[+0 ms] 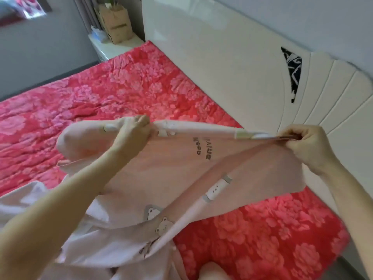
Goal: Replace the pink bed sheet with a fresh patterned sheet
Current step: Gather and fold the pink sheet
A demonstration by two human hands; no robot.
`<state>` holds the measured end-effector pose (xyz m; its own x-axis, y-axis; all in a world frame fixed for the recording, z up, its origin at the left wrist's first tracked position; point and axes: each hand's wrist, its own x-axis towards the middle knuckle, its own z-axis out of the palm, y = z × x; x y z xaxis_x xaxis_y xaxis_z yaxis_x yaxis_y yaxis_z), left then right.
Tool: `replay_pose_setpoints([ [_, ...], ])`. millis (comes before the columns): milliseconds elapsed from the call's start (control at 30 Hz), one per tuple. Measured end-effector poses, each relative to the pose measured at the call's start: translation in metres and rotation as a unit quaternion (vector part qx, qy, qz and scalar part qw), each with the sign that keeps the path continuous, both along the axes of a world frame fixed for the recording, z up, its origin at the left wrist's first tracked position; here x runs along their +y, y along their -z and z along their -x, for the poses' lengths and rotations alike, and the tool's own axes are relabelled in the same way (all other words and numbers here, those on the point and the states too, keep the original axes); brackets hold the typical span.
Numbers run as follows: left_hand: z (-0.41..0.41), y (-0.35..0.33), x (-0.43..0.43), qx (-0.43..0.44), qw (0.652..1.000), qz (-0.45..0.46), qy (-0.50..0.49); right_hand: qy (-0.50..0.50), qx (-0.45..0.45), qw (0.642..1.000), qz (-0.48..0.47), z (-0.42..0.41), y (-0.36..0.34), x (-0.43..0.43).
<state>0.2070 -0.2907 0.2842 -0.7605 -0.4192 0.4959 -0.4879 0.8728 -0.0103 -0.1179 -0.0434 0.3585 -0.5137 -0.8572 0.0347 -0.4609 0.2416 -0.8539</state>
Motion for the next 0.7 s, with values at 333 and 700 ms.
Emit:
replay_pose_setpoints([
  [333, 0.023, 0.024, -0.026, 0.098, 0.935, -0.271, -0.208, -0.073, -0.03, 0.996, -0.042, 0.008, -0.004, -0.003],
  [700, 0.029, 0.093, 0.02, 0.118, 0.826, -0.424, -0.352, -0.05, -0.047, 0.997, -0.032, 0.012, 0.003, -0.041],
])
